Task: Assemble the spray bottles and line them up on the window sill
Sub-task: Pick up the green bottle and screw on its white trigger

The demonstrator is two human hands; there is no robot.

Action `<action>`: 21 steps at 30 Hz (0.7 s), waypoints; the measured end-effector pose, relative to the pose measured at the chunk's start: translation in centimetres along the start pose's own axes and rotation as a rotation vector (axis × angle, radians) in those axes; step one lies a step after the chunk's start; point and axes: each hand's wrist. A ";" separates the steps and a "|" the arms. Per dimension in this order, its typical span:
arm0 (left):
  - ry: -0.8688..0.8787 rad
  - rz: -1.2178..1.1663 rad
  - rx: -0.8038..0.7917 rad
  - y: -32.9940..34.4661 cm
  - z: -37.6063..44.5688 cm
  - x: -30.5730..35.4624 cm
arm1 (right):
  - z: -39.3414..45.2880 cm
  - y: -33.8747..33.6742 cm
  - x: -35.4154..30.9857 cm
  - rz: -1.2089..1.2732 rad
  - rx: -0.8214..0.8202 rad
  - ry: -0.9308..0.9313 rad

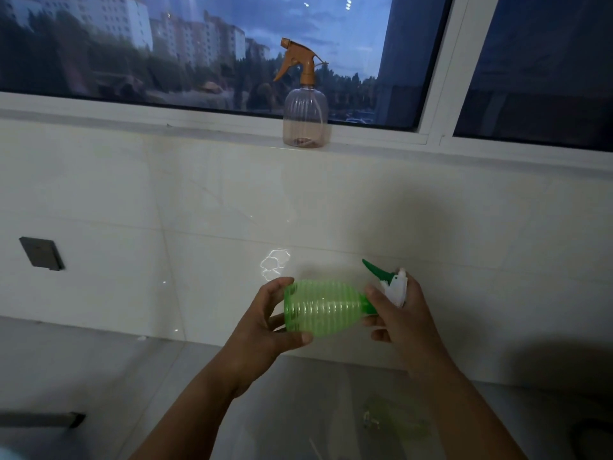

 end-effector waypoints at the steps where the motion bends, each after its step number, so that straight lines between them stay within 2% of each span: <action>1: 0.013 0.024 0.009 0.1 0.0 -0.1 | 0.1 -0.2 -0.1 -0.010 -0.032 -0.003; 4: 0.052 0.089 0.026 0.1 0.1 -0.3 | 0.2 -0.6 -0.5 -0.021 -0.043 -0.021; 9: 0.147 0.176 0.045 1.1 0.2 -0.2 | -0.1 -0.2 -1.0 0.005 0.157 0.008; 11: 0.180 0.196 0.062 1.4 0.3 -0.2 | 0.1 -0.1 -1.3 0.057 0.129 0.046; 14: 0.243 0.229 0.129 1.6 0.2 -0.3 | 0.2 -0.2 -1.6 0.125 0.048 0.075; 18: 0.457 0.392 0.249 2.5 0.1 -1.1 | -0.1 0.0 -1.9 0.258 0.120 0.108; 21: 0.570 0.386 0.362 4.0 0.2 -1.8 | -0.3 0.4 -2.8 0.287 0.171 0.073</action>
Point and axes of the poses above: each hand's wrist, its own z-axis towards the middle knuckle, its own y-axis out of the palm, x = y × z, and after that the axes turned 9 degrees about -y, right-handed
